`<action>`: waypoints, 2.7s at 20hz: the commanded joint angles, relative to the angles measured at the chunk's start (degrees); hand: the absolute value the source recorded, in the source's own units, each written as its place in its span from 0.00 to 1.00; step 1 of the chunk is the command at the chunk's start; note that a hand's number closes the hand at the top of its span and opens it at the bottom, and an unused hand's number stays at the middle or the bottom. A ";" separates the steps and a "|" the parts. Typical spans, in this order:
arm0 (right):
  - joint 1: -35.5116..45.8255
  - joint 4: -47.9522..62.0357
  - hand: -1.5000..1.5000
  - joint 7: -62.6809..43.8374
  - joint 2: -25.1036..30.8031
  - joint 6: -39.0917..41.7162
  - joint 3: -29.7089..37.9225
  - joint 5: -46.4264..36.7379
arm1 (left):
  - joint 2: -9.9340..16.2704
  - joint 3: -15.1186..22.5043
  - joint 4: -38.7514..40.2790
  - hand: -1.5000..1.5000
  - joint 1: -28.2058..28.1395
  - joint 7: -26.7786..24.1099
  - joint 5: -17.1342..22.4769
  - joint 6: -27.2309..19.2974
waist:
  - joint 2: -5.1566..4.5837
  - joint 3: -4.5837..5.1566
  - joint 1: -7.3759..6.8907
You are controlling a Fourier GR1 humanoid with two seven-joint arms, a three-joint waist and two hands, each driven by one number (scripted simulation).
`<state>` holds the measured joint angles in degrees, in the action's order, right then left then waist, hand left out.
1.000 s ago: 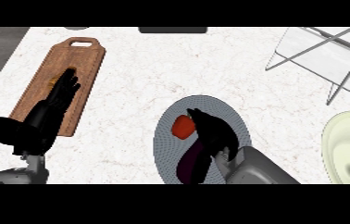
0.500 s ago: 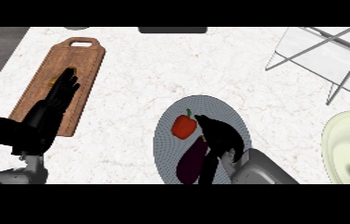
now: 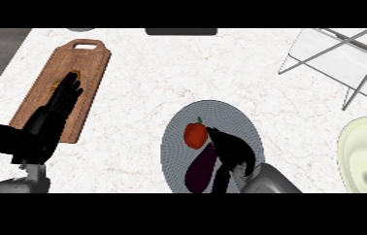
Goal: Pick the eggplant from the placemat and place it in the tiered shelf
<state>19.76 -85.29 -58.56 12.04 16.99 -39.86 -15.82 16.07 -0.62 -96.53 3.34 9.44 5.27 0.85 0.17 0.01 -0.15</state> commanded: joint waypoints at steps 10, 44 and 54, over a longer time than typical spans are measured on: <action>-5.24 6.42 0.00 2.87 -4.55 0.09 -0.30 -6.77 | -0.82 -1.55 2.39 0.50 1.06 -0.74 -1.21 1.89 | -0.22 -0.01 0.05; 33.80 21.25 1.00 -22.03 -10.35 -32.24 26.97 -61.33 | -2.80 0.40 -0.88 0.50 2.47 2.33 -2.86 2.46 | -0.09 0.08 -2.19; 45.16 29.17 1.00 -21.21 -10.52 -32.58 38.05 -72.21 | -1.59 -2.32 -0.20 0.50 1.42 0.69 -1.27 3.76 | -0.38 0.04 -1.70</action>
<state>60.61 -58.79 -68.40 2.07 -13.22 -5.64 -85.01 13.35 -1.79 -95.55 5.70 10.34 2.98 3.49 -0.23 0.09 -1.68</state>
